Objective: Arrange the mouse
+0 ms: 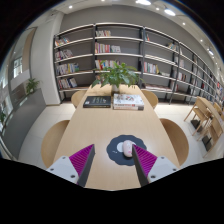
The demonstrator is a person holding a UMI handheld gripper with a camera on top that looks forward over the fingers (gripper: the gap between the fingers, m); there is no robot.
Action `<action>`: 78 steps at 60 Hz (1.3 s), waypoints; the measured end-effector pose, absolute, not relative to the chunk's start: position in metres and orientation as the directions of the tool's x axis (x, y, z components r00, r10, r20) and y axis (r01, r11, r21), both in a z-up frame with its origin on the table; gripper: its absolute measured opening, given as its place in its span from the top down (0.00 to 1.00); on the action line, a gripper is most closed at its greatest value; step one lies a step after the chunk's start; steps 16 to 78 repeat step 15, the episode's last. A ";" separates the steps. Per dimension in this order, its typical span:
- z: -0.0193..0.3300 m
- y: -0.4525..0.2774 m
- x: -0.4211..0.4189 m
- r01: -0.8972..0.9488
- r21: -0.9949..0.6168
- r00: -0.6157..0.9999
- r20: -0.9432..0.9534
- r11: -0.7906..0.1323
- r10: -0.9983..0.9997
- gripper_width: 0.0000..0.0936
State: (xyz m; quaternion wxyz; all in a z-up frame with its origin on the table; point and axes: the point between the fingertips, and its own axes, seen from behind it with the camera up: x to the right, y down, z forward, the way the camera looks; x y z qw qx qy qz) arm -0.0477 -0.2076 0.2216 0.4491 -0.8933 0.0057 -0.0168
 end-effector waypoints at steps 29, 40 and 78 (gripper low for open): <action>0.222 -0.230 -0.057 0.012 -0.801 0.999 0.038 -0.598 -0.031 0.21; 0.222 -0.230 -0.057 0.012 -0.801 0.999 0.038 -0.598 -0.031 0.21; 0.222 -0.230 -0.057 0.012 -0.801 0.999 0.038 -0.598 -0.031 0.21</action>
